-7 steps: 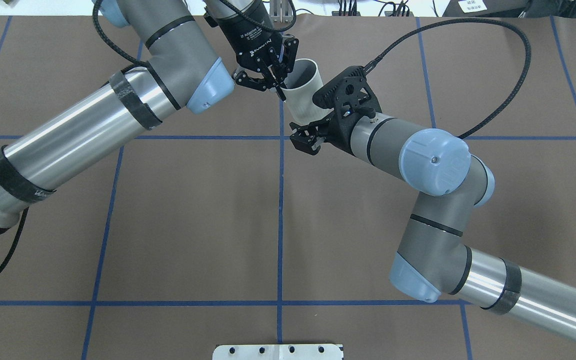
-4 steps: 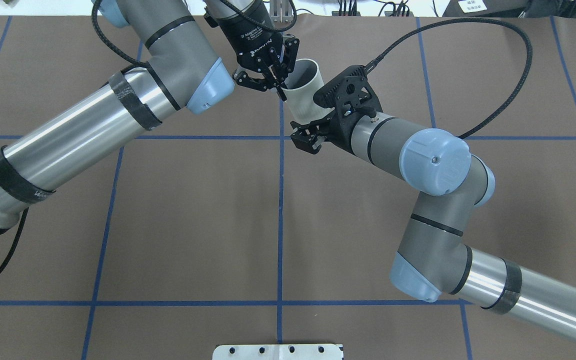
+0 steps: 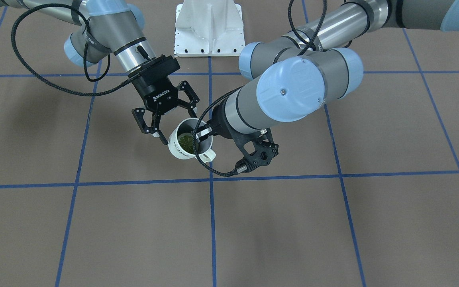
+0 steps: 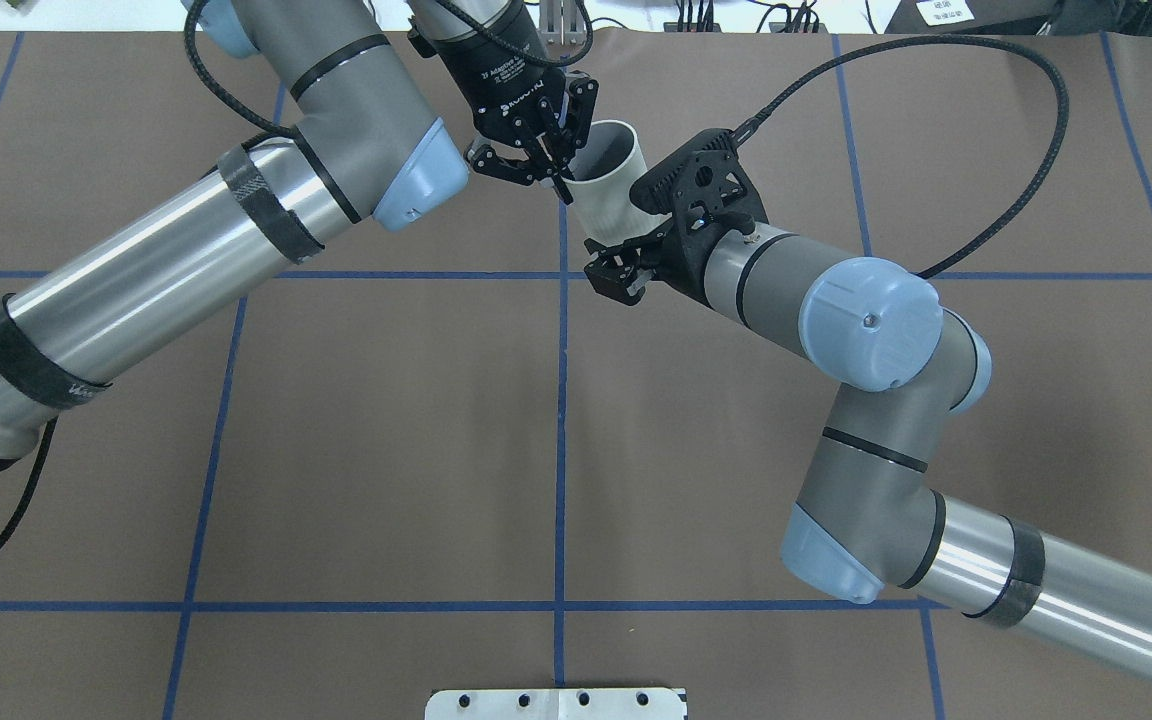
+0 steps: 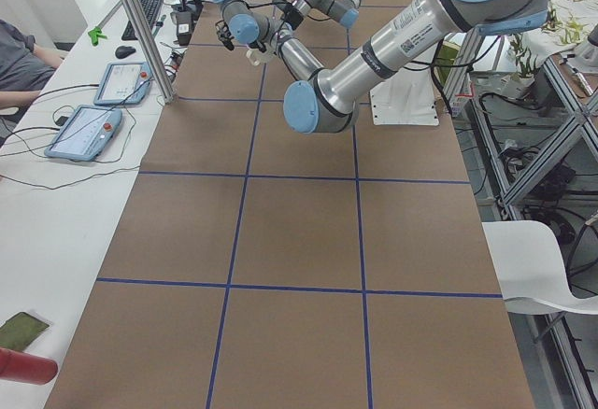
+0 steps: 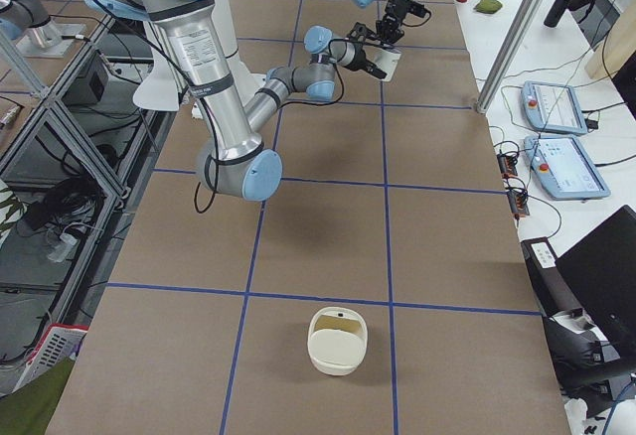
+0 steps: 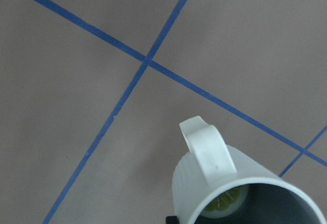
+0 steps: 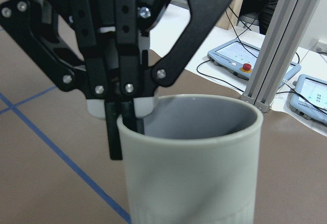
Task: Left arm hands cup to right arm to dump lemon
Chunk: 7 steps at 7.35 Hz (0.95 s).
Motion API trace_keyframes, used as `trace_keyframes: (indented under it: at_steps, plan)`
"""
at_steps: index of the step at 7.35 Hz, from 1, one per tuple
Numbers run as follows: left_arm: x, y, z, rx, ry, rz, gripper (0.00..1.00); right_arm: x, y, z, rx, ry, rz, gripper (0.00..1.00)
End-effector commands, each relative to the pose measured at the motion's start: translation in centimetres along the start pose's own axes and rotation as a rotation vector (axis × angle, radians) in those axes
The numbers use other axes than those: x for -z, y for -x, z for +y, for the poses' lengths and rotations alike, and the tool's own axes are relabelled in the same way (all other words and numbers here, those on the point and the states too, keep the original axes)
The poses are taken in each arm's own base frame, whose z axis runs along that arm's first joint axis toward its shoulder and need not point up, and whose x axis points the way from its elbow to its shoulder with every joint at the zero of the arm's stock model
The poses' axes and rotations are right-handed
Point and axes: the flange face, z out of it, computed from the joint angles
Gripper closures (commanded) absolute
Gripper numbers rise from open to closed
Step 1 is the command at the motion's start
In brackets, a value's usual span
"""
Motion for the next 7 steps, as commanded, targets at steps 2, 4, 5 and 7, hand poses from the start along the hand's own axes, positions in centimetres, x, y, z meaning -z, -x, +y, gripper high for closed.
trace_keyframes:
  at_steps: [2,4,5,7]
  plan:
    - [-0.2,-0.5,0.8,-0.01,0.006,0.001,1.0,0.0,-0.2,0.1,-0.001,0.001,0.002,0.01]
    - [-0.9,-0.4,1.1,-0.013,0.011,-0.005,1.0,0.0,-0.2,0.1,-0.001,0.001,0.002,0.01]
    - [-1.5,-0.4,1.9,-0.022,0.019,-0.008,1.0,-0.2,-0.2,0.3,-0.002,0.003,0.004,0.01]
    - [-1.6,-0.3,2.6,-0.035,0.026,-0.005,1.0,-0.2,-0.1,0.3,-0.002,0.004,0.003,0.01]
